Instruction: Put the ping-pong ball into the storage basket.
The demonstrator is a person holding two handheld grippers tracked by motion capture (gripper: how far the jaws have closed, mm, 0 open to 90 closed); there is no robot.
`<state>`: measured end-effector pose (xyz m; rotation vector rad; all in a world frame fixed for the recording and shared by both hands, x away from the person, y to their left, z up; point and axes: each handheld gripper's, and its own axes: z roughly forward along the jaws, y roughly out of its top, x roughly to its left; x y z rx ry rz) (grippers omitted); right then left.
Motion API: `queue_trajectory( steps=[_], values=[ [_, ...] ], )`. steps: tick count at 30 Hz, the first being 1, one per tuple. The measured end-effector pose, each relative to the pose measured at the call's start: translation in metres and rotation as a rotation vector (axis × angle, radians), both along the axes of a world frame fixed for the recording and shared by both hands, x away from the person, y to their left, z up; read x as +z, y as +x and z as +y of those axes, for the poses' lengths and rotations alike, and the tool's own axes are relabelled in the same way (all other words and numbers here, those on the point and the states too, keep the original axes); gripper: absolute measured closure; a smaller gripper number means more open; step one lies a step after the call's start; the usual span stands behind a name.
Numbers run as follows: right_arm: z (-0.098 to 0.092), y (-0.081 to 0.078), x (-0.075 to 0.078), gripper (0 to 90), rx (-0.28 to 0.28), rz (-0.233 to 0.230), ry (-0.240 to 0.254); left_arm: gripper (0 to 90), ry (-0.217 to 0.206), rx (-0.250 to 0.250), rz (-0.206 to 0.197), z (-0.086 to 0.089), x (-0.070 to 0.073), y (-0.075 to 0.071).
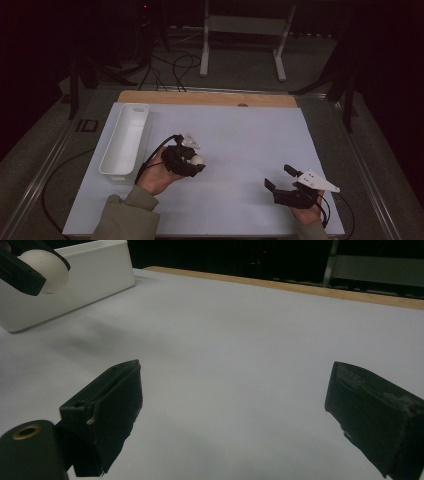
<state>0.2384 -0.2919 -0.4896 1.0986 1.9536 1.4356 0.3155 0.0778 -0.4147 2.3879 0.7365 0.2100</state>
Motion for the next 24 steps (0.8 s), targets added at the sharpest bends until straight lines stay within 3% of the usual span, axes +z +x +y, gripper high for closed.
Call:
queue_trajectory(
  steps=[24],
  values=[
    [0.0,0.0,0.0,8.0,0.001,0.003,0.002,51.1,-0.005,0.025,-0.008,0.011,0.002,0.001]
  ],
)
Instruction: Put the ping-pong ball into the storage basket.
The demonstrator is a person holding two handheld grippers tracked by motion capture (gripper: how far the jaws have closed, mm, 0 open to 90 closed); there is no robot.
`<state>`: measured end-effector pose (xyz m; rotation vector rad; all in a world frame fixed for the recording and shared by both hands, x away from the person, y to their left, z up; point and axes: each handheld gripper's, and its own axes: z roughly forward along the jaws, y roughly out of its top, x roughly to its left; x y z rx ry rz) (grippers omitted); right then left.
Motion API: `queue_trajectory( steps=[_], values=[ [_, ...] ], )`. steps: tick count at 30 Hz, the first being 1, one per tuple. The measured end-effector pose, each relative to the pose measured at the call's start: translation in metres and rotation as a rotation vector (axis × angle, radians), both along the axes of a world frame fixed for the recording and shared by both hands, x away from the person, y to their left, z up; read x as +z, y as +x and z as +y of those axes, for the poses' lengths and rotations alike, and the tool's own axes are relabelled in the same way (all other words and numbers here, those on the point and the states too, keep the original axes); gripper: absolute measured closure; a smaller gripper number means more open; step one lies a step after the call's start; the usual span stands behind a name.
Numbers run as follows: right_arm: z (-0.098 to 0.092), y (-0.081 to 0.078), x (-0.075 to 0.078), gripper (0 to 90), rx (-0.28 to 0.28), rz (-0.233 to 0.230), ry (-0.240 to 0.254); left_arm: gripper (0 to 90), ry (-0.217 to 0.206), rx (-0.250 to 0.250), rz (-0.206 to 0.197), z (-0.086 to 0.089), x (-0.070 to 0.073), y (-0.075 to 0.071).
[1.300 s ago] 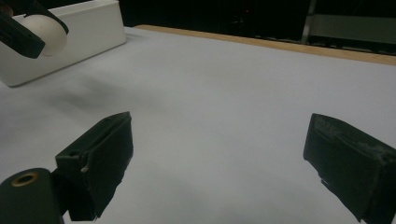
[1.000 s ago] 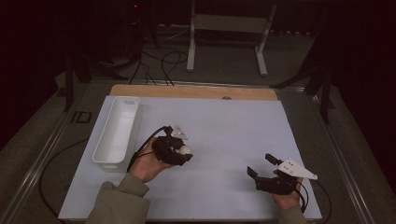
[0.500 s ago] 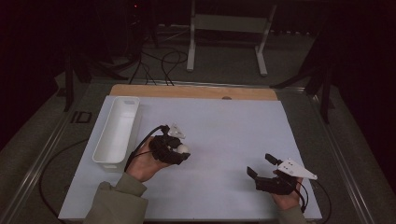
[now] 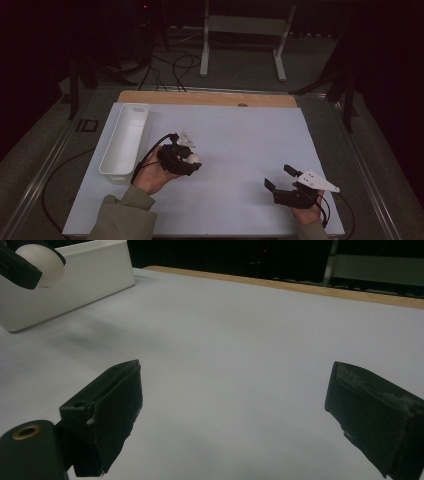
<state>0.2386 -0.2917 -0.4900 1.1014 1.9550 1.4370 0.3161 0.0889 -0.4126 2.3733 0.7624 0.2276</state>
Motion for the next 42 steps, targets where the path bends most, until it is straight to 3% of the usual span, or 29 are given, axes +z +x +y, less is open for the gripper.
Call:
queue_trajectory(
  steps=[42],
  values=[
    [0.0,0.0,0.0,8.0,-0.001,-0.003,0.001,51.2,-0.014,0.048,-0.019,0.023,0.006,0.0]
  ],
)
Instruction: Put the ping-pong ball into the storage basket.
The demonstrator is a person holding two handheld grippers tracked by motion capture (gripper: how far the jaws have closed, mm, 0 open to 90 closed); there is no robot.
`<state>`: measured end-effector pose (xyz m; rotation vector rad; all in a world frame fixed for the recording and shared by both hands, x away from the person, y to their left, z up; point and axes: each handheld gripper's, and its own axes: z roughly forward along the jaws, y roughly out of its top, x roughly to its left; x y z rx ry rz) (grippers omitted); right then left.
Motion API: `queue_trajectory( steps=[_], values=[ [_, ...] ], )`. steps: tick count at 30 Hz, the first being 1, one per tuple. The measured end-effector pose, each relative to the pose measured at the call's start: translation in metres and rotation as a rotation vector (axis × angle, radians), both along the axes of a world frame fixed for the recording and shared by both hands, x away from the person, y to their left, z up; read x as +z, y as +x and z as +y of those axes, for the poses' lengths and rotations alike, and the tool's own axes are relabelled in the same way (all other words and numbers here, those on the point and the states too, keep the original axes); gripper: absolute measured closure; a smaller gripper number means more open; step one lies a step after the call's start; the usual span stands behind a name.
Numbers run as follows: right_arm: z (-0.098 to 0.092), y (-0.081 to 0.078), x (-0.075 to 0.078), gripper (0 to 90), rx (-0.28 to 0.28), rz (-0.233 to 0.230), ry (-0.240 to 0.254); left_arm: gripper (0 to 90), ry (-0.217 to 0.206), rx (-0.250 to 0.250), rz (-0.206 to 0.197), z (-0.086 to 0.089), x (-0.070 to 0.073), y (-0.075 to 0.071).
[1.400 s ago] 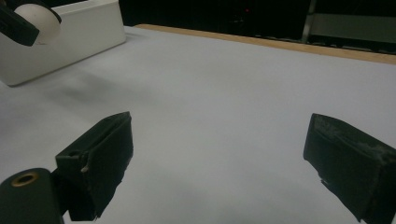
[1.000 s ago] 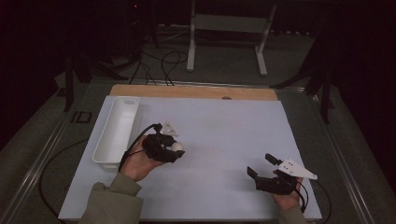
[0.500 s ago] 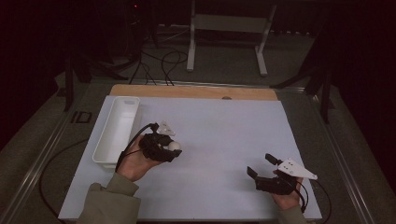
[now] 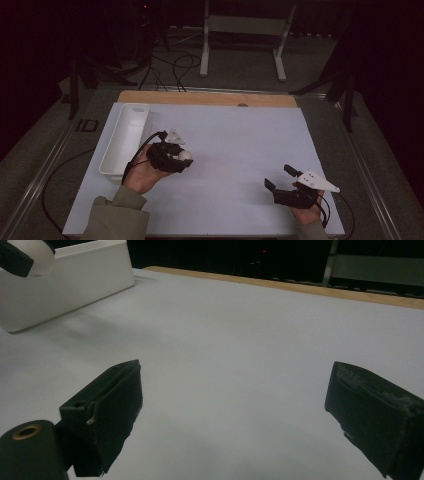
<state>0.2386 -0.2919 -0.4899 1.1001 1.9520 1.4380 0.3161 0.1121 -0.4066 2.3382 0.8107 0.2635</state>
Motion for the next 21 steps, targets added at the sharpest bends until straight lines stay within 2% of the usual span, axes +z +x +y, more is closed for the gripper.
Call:
queue_trajectory(
  steps=[21],
  values=[
    [0.0004,0.0001,-0.0002,8.0,0.001,0.003,-0.001,51.2,0.015,0.004,-0.01,0.0059,0.0061,-0.0003]
  ],
)
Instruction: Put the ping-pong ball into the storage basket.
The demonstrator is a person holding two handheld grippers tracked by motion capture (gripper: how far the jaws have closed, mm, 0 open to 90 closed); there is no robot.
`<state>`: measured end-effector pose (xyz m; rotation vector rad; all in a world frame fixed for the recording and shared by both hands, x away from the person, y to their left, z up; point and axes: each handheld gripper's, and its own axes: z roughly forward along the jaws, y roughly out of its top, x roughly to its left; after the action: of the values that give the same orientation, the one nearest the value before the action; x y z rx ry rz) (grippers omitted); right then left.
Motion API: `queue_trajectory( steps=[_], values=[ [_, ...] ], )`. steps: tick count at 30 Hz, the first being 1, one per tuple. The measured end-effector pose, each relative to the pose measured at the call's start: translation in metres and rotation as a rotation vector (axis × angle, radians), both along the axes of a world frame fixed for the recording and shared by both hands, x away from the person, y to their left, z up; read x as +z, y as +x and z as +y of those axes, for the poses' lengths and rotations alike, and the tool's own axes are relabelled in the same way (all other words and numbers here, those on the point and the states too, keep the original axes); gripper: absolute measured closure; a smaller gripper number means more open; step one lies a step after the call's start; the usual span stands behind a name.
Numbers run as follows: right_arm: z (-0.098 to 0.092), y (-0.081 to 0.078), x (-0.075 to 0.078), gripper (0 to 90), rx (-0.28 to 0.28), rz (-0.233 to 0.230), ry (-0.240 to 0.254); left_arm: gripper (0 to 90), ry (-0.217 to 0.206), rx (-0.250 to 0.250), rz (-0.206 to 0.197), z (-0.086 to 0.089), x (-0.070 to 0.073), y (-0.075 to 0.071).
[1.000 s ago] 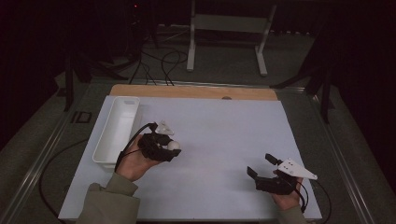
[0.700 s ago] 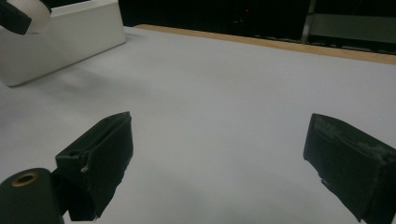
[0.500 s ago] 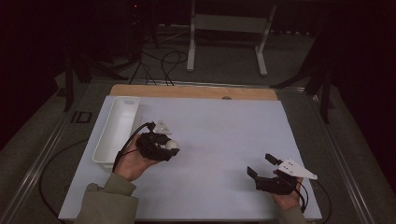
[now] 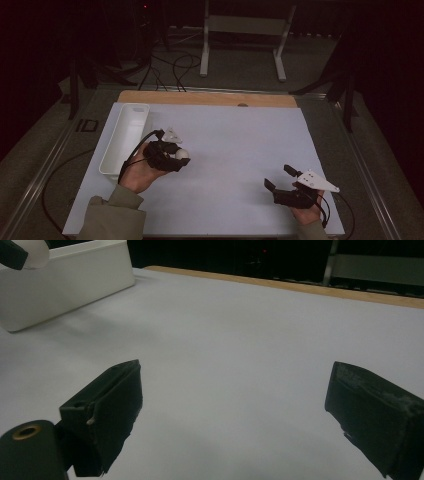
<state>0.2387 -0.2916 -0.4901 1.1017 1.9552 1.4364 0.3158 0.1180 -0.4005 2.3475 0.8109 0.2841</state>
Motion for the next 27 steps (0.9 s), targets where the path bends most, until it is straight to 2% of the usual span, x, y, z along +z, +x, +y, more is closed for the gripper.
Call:
queue_trajectory(
  steps=[27],
  values=[
    [0.0,0.0,0.0,8.0,-0.001,0.001,0.002,51.2,0.006,0.024,-0.007,0.013,0.007,0.001]
  ],
)
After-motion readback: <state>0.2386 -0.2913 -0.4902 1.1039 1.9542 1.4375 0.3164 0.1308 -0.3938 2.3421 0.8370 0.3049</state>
